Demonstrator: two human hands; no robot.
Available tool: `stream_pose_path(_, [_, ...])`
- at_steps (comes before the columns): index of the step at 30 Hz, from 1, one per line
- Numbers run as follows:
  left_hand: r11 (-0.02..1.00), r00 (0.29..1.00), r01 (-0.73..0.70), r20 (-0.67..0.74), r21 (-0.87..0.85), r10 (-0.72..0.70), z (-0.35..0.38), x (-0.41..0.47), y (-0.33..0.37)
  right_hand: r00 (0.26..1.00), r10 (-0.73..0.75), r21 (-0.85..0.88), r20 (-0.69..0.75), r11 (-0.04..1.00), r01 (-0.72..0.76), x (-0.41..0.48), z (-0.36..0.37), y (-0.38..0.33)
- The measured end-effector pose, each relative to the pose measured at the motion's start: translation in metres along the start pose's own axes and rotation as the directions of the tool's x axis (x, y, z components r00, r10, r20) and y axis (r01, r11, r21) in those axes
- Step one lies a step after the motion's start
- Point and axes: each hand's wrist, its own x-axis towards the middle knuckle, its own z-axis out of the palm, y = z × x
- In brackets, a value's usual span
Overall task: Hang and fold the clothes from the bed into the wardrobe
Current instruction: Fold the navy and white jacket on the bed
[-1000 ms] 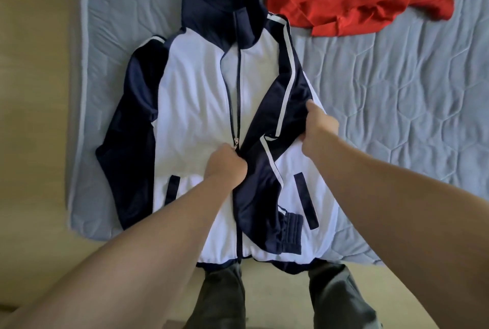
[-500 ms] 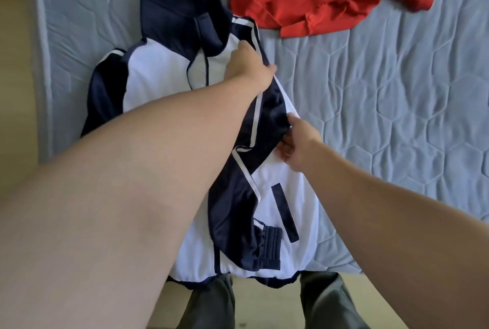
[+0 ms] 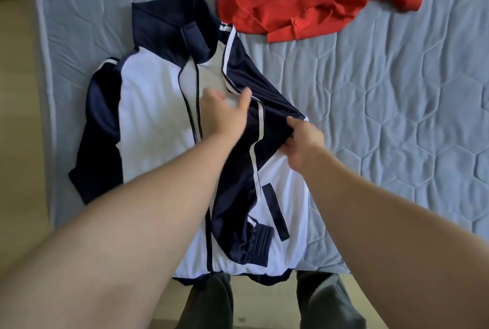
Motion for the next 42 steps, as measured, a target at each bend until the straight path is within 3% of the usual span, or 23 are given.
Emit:
stream_pose_path(2, [0.972, 0.979, -0.2, 0.072, 0.126, 0.192, 0.0, -0.037, -0.022, 0.999, -0.036, -0.044, -0.006, 0.998, 0.036, -0.003, 0.001, 0.005])
stream_pose_path(5, [0.866, 0.907, -0.396, 0.28, 0.304, 0.316, 0.001, -0.076, -0.06, 0.996, -0.086, -0.115, -0.024, 0.99, 0.083, -0.004, 0.003, 0.008])
stream_pose_path(7, [0.867, 0.91, -0.381, 0.298, 0.323, 0.289, 0.001, -0.088, -0.082, 0.994, -0.104, -0.158, -0.04, 0.983, 0.096, -0.002, 0.004, 0.008])
stream_pose_path(9, [0.963, 0.96, -0.18, 0.248, 0.202, 0.128, -0.004, -0.088, -0.099, 0.991, -0.119, -0.202, -0.064, 0.974, 0.104, 0.0, 0.006, 0.009])
stream_pose_path(11, [0.997, 0.972, 0.078, 0.22, 0.029, -0.082, -0.011, -0.082, -0.112, 0.985, -0.14, -0.227, -0.098, 0.967, 0.115, -0.001, 0.009, 0.011])
stream_pose_path(12, [0.961, 0.951, 0.245, 0.228, -0.129, -0.211, -0.016, -0.078, -0.118, 0.982, -0.155, -0.245, -0.106, 0.961, 0.125, -0.002, 0.011, 0.013])
stream_pose_path(14, [0.718, 0.841, 0.537, 0.345, -0.442, -0.416, -0.029, -0.071, -0.124, 0.971, -0.219, -0.319, -0.092, 0.931, 0.179, -0.001, 0.013, 0.016])
stream_pose_path(15, [0.605, 0.782, 0.623, 0.416, -0.496, -0.464, -0.035, -0.069, -0.129, 0.963, -0.251, -0.348, -0.095, 0.915, 0.204, -0.001, 0.015, 0.018])
stream_pose_path(16, [0.579, 0.746, 0.664, 0.468, -0.473, -0.474, -0.04, -0.068, -0.134, 0.956, -0.274, -0.359, -0.106, 0.907, 0.22, -0.002, 0.016, 0.02])
stream_pose_path(17, [0.613, 0.734, 0.67, 0.496, -0.419, -0.463, -0.043, -0.069, -0.138, 0.952, -0.279, -0.353, -0.128, 0.91, 0.219, -0.004, 0.017, 0.021])
stream_pose_path(19, [0.793, 0.797, 0.538, 0.479, -0.285, -0.369, -0.047, -0.073, -0.143, 0.936, -0.284, -0.367, -0.208, 0.91, 0.195, -0.01, 0.021, 0.025])
stream_pose_path(20, [0.901, 0.855, 0.385, 0.445, -0.202, -0.266, -0.049, -0.076, -0.144, 0.907, -0.332, -0.461, -0.257, 0.868, 0.187, -0.014, 0.024, 0.027])
stream_pose_path(22, [1.0, 0.91, 0.028, 0.414, -0.012, -0.021, -0.05, -0.082, -0.142, 0.793, -0.519, -0.708, -0.319, 0.687, 0.165, -0.023, 0.032, 0.035])
stream_pose_path(24, [0.969, 0.9, -0.204, 0.416, 0.136, 0.131, -0.049, -0.085, -0.142, 0.68, -0.699, -0.834, -0.223, 0.498, 0.238, -0.037, 0.043, 0.048])
stream_pose_path(26, [0.871, 0.894, -0.364, 0.387, 0.329, 0.228, -0.05, -0.085, -0.145, 0.528, -0.848, -0.874, 0.039, 0.227, 0.43, -0.05, 0.055, 0.065])
stream_pose_path(28, [0.767, 0.874, -0.469, 0.356, 0.438, 0.331, -0.055, -0.084, -0.149, 0.397, -0.857, -0.831, 0.33, -0.063, 0.553, -0.06, 0.07, 0.08])
stream_pose_path(29, [0.734, 0.849, -0.519, 0.359, 0.437, 0.387, -0.059, -0.083, -0.151, 0.396, -0.784, -0.781, 0.478, -0.172, 0.601, -0.063, 0.08, 0.086])
stream_pose_path(31, [0.679, 0.775, -0.625, 0.403, 0.385, 0.486, -0.067, -0.083, -0.159, 0.494, -0.508, -0.686, 0.705, -0.311, 0.658, -0.065, 0.098, 0.097])
stream_pose_path(34, [0.525, 0.641, -0.76, 0.578, 0.384, 0.505, -0.075, -0.083, -0.178, 0.646, -0.18, -0.638, 0.742, -0.484, 0.598, -0.056, 0.114, 0.108])
stream_pose_path(37, [0.361, 0.511, -0.854, 0.733, 0.374, 0.449, -0.082, -0.079, -0.202, 0.713, -0.133, -0.631, 0.689, -0.595, 0.499, -0.043, 0.111, 0.114])
stream_pose_path(42, [0.198, 0.363, -0.932, 0.789, 0.304, 0.496, -0.089, -0.067, -0.227, 0.712, -0.168, -0.587, 0.682, -0.706, 0.396, -0.03, 0.109, 0.13])
